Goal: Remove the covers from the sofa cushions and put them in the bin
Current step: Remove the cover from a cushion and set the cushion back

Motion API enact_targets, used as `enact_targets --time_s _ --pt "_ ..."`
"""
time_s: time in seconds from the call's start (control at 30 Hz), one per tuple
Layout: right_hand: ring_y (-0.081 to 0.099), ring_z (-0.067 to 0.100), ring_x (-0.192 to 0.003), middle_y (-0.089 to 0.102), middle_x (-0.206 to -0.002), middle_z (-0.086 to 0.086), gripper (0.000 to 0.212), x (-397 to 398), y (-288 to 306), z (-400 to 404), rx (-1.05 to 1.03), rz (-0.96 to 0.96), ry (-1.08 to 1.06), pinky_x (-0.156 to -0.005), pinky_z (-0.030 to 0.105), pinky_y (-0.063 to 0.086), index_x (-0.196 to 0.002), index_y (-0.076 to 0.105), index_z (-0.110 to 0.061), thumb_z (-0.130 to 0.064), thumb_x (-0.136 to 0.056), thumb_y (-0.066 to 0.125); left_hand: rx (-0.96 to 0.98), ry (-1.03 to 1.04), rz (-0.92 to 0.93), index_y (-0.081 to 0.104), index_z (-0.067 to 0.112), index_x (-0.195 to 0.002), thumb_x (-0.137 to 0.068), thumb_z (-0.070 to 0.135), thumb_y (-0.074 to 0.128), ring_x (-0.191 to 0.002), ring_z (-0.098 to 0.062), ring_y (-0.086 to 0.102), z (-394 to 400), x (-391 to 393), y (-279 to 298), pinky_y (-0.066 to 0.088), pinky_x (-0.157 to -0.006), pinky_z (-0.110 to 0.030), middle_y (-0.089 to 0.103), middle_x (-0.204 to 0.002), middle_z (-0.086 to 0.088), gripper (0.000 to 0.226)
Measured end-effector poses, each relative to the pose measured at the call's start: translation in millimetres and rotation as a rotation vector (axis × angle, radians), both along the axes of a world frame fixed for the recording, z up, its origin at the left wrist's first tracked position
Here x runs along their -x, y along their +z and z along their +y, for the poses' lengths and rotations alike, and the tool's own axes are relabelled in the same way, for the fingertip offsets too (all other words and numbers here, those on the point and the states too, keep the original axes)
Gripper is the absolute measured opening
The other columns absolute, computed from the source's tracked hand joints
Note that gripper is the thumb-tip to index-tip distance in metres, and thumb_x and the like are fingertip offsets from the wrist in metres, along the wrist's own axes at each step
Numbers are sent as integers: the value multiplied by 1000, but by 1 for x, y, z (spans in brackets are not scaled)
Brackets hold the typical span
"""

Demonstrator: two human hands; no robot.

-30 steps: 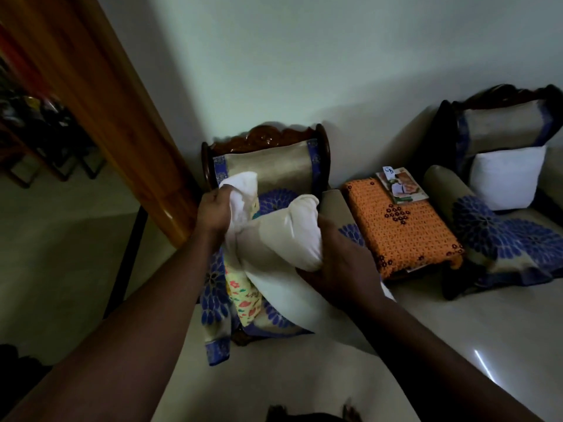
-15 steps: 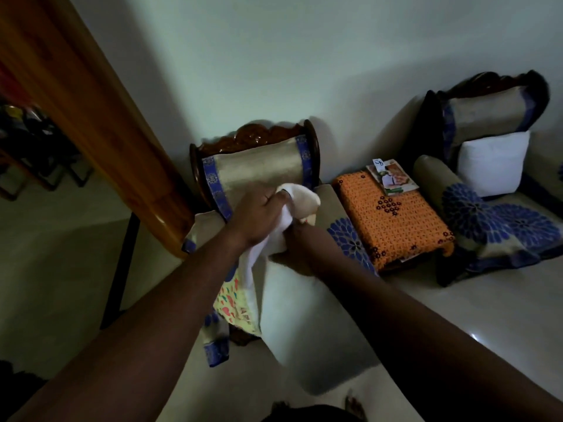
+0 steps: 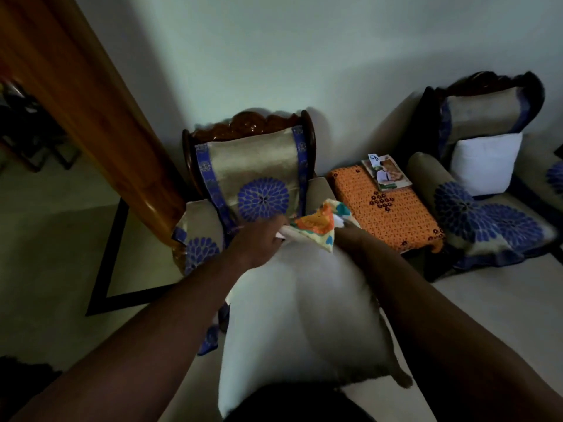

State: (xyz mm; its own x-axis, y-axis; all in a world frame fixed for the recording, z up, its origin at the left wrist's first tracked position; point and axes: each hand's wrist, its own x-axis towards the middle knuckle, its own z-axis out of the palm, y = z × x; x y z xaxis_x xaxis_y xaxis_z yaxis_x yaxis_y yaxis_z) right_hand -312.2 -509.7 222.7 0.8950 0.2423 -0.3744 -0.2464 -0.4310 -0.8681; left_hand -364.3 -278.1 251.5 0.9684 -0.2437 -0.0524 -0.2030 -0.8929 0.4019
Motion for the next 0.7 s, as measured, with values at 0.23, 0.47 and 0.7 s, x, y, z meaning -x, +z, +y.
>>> enact_targets --time_s 0.23,0.47,0.7 --pt "65 36 -110 66 -124 20 34 41 -30 -44 -260 186 -224 -88 39 56 -130 58 -8 -21 -99 60 127 -242 208 66 28 -126 -90 56 59 -109 -16 64 -34 33 -37 49 -88 -28 70 -122 3 46" --pt "69 30 -112 72 -120 13 52 53 -51 -54 -523 313 -432 -88 41 58 -140 51 -17 -53 -104 42 214 -170 175 64 23 -134 -90 29 65 -120 -17 62 -52 23 -51 45 -95 -23 67 -131 1 44" --pt "46 42 -128 37 -147 26 52 66 -71 -42 388 15 -565 -102 48 46 -143 38 -2 -30 -101 53 275 -173 264 63 22 -136 -88 32 67 -117 -16 63 -58 27 -83 50 -97 -28 67 -131 0 49"
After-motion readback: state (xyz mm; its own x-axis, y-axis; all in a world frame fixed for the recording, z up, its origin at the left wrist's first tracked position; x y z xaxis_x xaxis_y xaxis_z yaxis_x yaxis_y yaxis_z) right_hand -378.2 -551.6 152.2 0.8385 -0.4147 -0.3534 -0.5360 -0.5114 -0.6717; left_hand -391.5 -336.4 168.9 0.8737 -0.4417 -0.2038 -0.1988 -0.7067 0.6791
